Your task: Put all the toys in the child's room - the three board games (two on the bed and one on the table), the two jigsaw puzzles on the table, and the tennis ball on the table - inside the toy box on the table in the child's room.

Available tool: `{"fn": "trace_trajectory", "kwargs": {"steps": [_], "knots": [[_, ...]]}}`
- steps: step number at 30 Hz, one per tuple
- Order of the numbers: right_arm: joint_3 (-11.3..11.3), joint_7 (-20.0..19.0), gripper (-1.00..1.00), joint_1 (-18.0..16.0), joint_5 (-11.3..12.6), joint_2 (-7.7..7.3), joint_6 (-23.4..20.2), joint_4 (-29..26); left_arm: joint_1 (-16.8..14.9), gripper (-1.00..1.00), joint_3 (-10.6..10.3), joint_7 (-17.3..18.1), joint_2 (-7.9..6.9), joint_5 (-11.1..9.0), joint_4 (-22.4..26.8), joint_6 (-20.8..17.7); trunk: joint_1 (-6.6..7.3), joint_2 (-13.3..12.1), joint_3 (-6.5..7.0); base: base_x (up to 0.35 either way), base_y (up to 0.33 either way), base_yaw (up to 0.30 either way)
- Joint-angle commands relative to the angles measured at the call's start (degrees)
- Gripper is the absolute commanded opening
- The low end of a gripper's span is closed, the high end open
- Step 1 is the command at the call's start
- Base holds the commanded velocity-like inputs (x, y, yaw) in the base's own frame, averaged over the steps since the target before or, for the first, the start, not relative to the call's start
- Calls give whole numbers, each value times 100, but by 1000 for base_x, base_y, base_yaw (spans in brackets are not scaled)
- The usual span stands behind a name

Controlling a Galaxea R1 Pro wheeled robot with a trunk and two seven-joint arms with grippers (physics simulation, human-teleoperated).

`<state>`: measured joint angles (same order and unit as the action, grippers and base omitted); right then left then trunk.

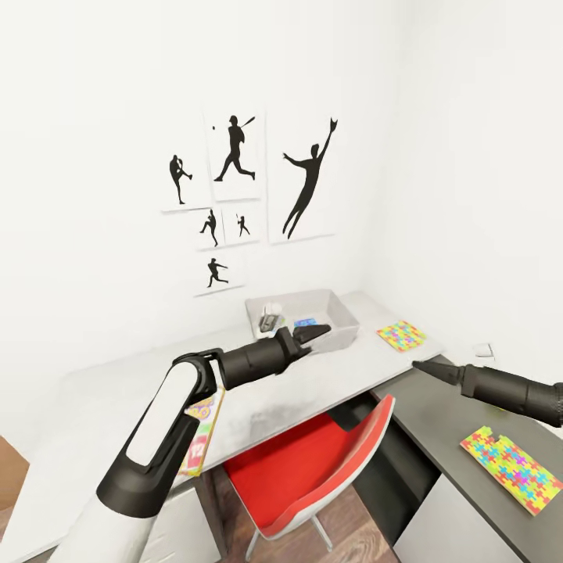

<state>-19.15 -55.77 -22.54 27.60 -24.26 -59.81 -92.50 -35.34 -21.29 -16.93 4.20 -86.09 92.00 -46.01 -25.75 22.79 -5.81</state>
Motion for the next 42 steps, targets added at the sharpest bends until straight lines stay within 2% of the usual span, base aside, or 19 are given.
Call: {"fn": "trace_trajectory", "kwargs": {"steps": [1,2,4,5,6,7,9,10,11,12,14,17,19,28,31,34,37,39,42], "knots": [[71,79,100,-15,-30,51,-19,1,62,100,187,-43,-135,-76,6,-13,-4,13,-12,-2,0,0],[71,79,100,-15,-30,51,-19,1,62,100,187,-43,-135,-76,6,-13,-4,13,-11,-2,0,0],[237,347,100,-36,-48,164,-19,2,222,100,531,29,-410,-77,8,-19,-4,13,-9,-2,0,0],[237,347,100,-36,-48,164,-19,2,222,100,531,29,-410,-77,8,-19,-4,13,-9,-2,0,0],[323,499,100,-47,-54,222,-19,2,311,100,696,98,-547,-76,8,-21,-4,13,-8,-1,0,0],[323,499,100,-47,-54,222,-19,2,311,100,696,98,-547,-76,8,-21,-4,13,-8,-1,0,0],[484,804,100,-70,-63,326,-19,1,480,100,1016,288,-790,-76,8,-22,-4,13,-7,0,0,0],[484,804,100,-70,-63,326,-19,1,480,100,1016,288,-790,-76,8,-22,-4,13,-7,0,0,0],[557,938,100,-78,-66,372,-19,0,558,100,1170,405,-892,-75,6,-20,-4,13,-6,0,0,0],[557,938,100,-78,-66,372,-19,0,558,100,1170,405,-892,-75,6,-20,-4,13,-6,0,0,0],[689,1144,100,-93,-69,445,-19,0,713,100,1460,623,-1047,-75,5,-19,-4,13,-6,0,0,0],[746,1221,100,-98,-69,474,-19,0,794,100,1593,708,-1102,-75,4,-20,-4,13,-5,0,0,0],[831,1333,100,-108,-68,515,-19,1,966,100,1822,827,-1189,-73,3,-23,-4,13,-5,0,0,0],[968,1483,100,-145,-68,593,-19,13,1335,100,2221,963,-1341,-60,2,-22,-4,13,-5,0,0,0],[1028,1573,100,-171,-69,671,-19,19,1457,100,2347,1000,-1402,-56,2,-22,-4,13,-4,0,0,0],[1152,1818,100,-197,-73,861,-19,29,1653,100,2490,1035,-1484,-55,4,-20,-4,13,-4,0,0,0],[1206,1911,100,-203,-74,928,-19,31,1715,100,2521,1041,-1504,-53,3,-19,-4,13,-4,0,3,0],[1335,2081,100,-211,-76,1040,-19,33,1811,100,2567,1051,-1533,-51,3,-17,-4,13,-4,12,41,0],[1495,2218,100,-216,-79,1118,-19,35,1879,100,2599,1057,-1555,-47,2,-12,-4,13,-4,33,96,0]]}}
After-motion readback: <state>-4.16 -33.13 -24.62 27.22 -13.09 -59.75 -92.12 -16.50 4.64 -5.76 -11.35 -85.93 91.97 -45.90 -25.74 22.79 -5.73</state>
